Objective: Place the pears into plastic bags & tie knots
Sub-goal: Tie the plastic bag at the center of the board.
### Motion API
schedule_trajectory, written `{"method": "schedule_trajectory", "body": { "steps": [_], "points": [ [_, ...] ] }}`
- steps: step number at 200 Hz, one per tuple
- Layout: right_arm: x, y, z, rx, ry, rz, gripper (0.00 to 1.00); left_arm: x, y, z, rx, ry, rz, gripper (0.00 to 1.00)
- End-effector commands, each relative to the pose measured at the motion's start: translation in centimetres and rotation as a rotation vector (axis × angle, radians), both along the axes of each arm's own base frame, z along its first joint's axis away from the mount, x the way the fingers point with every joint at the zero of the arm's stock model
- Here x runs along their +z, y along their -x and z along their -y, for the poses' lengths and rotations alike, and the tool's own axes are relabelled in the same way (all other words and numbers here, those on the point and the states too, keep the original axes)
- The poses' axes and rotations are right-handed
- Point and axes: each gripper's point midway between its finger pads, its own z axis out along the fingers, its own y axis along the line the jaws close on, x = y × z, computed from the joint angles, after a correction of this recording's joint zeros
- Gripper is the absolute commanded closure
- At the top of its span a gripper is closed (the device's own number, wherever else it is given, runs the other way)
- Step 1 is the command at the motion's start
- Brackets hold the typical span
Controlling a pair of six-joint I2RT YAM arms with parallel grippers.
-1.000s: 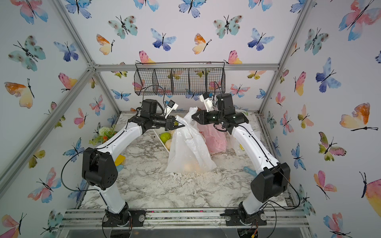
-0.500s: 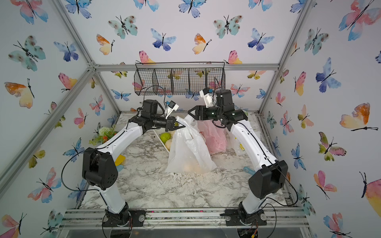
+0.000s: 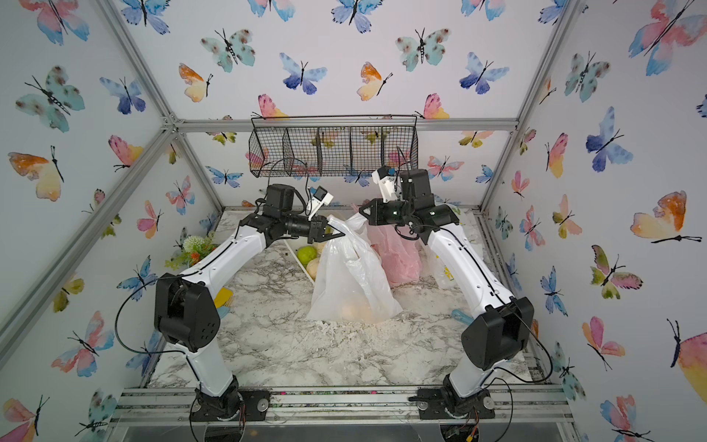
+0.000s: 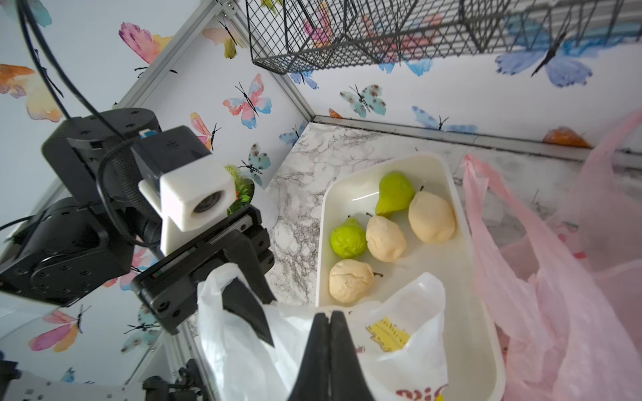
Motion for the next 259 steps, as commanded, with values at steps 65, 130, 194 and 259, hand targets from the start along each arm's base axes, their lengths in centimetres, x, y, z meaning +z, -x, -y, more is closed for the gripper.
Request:
{"method": "schedule_trajectory", "body": {
  "steps": [65,130,194,259],
  "points": [
    [-2.4,9.4,-0.6,0.195,0.064,-0.066,0.97,0.6,-1.7,-0.1,0.042,0.013,-0.017,0.97],
    [-8.7,10.4,-4.2,0.206,0.109,-0.106,0.97,0.7,-0.8,0.0,0.014,0.021,-0.022,0.96],
    [-8.5,7.3,-6.1,0.171,0.021,0.025,0.98,-1.2,1.6,-1.4,-0.034,-0.039,-0.035,0.7],
    [-9.4,7.1,-6.5,0.18,0.018,0.005,0.97,-4.1,0.9,-4.5,0.021,-0.137,-0.052,0.62]
  ]
}}
